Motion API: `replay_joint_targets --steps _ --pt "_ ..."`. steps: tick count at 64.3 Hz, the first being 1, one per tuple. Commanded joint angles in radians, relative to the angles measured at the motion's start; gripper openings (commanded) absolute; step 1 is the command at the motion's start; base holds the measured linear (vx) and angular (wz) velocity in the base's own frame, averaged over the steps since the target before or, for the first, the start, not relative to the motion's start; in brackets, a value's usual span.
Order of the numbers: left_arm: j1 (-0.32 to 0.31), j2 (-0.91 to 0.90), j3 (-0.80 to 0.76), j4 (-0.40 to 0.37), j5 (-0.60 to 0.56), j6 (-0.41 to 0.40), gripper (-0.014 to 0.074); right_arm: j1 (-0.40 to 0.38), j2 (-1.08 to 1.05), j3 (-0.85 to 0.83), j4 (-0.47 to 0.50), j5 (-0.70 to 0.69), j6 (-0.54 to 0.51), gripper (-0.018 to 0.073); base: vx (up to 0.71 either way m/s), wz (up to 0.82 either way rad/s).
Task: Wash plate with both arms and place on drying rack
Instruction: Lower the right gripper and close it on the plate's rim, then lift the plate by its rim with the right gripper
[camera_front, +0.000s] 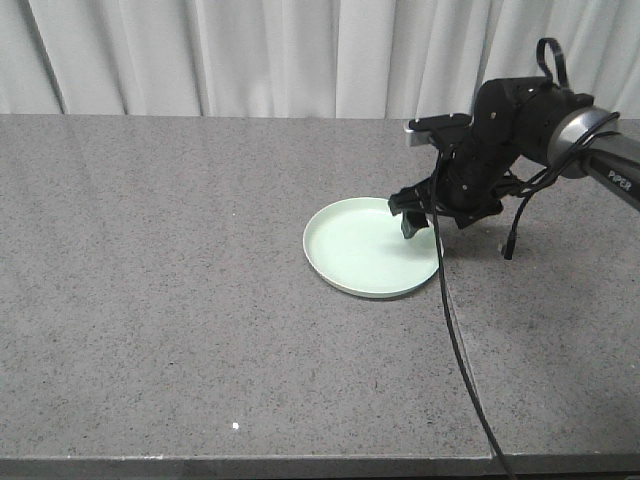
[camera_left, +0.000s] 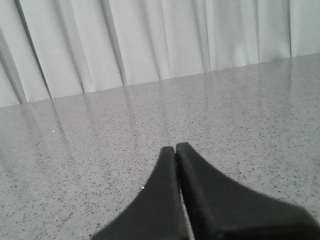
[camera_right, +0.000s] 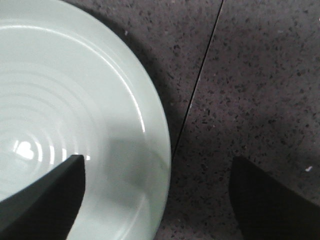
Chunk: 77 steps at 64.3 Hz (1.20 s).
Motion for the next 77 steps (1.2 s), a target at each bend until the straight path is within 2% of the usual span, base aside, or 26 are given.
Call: replay_joint_targets --steps 1,6,13,18,26,33,53,63,77 --pt "-0.007 -0.013 -0.028 -0.003 -0.076 -0.009 -0.0006 -0.002 -0.045 -0.035 -0.018 -0.01 0.004 0.0565 0.0 0.0" --pt "-0.007 -0.013 -0.028 -0.003 -0.076 -0.009 -0.0006 -0.002 -0.041 -0.035 -0.019 -0.002 0.004 0.0545 0.0 0.0" --pt "-0.007 -0.013 -0.028 -0.003 -0.076 -0.009 -0.0006 -0.002 -0.039 -0.035 -0.02 0.016 0.004 0.0463 0.0 0.0" --pt "-0.007 -0.013 -0.028 -0.003 -0.076 -0.009 -0.0006 -0.002 -0.039 -0.035 -0.025 0.027 0.004 0.0365 0.0 0.0" --pt "-0.007 -0.013 -0.028 -0.003 -0.076 -0.009 -0.0006 -0.002 -0.039 -0.035 -0.026 0.046 0.004 0.0139 0.0 0.0" --pt "-0.007 -0.013 -0.028 -0.003 -0.076 -0.009 -0.0006 -0.002 -0.039 -0.035 -0.026 0.048 0.004 -0.0016 0.0 0.0" --pt "-0.007 -0.013 -0.028 -0.003 -0.076 -0.009 -0.0006 -0.007 -0.078 -0.035 -0.013 0.059 -0.006 -0.0004 0.0 0.0" --pt "-0.007 -0.013 -0.028 -0.003 -0.076 -0.009 -0.0006 -0.007 -0.161 -0.035 0.038 0.055 -0.026 -0.0001 0.0 0.0" --pt "-0.007 -0.013 -0.028 -0.003 -0.076 -0.009 -0.0006 -0.007 -0.334 -0.035 0.157 0.072 -0.086 -0.0001 0.0 0.0"
